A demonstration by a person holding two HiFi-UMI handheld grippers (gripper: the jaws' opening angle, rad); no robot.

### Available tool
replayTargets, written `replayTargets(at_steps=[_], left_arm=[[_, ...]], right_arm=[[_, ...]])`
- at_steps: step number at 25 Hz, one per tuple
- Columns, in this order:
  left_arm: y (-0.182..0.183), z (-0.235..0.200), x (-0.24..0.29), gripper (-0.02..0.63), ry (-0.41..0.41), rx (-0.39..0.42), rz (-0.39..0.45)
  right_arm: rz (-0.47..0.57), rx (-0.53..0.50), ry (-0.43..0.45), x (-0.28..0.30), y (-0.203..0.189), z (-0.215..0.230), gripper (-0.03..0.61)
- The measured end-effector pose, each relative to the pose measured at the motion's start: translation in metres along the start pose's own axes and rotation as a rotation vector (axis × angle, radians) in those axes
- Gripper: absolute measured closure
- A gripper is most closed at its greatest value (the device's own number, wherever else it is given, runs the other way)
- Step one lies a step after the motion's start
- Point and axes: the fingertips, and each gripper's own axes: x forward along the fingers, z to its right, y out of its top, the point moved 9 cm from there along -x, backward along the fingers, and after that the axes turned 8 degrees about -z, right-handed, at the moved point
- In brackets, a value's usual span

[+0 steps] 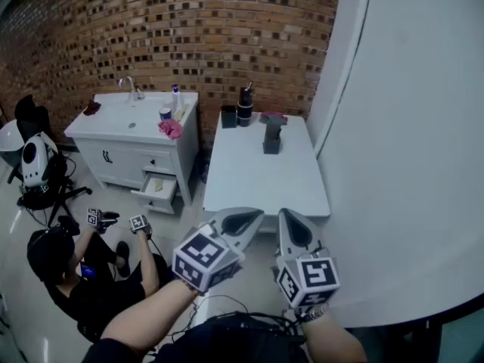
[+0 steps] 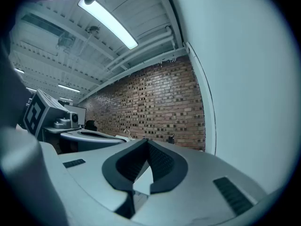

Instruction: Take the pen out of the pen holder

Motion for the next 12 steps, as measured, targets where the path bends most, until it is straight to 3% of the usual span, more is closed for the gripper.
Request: replayTargets(at_steps=[12], left_arm=[[-0.002, -0.064, -0.025, 0.611, 0.023, 0.0, 0.011]], right_arm=[[0.001, -0.028, 0.012, 0.063, 0.017, -0.037, 0.568]])
